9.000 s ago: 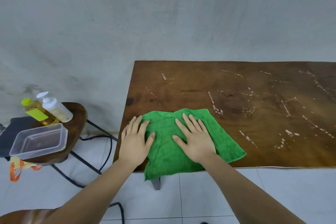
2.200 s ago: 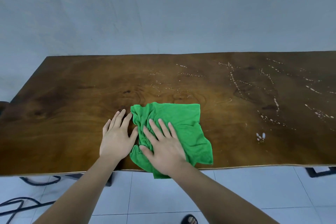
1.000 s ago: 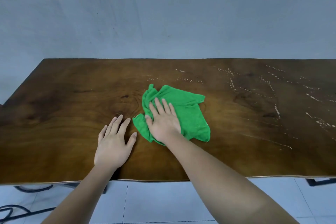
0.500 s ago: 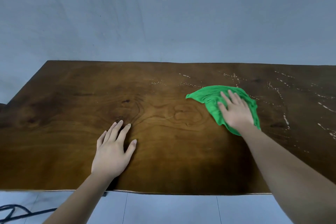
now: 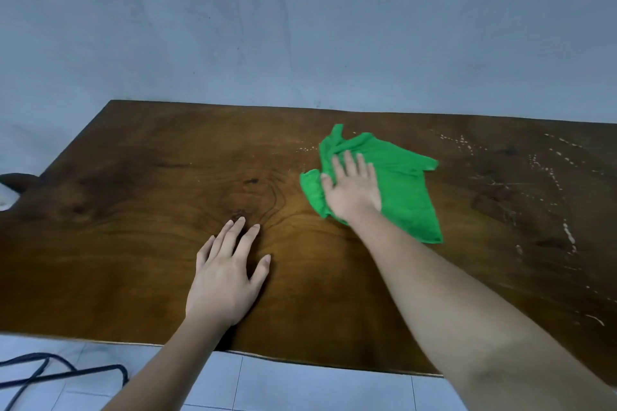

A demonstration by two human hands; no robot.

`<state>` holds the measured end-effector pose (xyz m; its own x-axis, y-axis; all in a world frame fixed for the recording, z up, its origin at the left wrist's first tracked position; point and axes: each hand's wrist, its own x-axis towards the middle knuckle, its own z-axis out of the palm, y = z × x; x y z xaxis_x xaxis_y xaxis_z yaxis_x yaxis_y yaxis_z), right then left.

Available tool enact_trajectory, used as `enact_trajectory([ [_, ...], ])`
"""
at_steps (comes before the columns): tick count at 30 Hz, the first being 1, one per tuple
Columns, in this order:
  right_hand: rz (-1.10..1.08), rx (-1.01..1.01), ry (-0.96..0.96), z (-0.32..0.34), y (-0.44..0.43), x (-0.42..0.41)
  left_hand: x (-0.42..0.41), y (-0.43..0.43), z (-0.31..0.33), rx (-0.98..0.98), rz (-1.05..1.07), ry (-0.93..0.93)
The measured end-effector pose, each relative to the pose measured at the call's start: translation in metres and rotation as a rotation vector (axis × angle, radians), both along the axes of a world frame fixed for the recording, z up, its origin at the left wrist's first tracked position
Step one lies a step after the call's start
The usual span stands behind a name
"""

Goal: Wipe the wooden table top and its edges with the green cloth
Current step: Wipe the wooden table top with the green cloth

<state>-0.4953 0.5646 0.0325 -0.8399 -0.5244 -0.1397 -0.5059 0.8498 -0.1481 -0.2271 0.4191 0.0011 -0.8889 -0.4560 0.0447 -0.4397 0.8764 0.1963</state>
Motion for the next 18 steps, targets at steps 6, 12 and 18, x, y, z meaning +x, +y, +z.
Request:
enact_trajectory([
  [6, 0.428, 0.003, -0.022, -0.01, -0.086, 0.068, 0.001, -0.001, -0.003, -0.014, -0.006, 0.01],
  [12, 0.613, -0.029, -0.067, 0.003, -0.08, 0.011, 0.002, -0.003, -0.006, -0.009, -0.003, 0.026],
  [18, 0.263, -0.028, -0.008, 0.012, -0.003, -0.089, 0.003, -0.002, -0.006, -0.004, -0.009, 0.043],
])
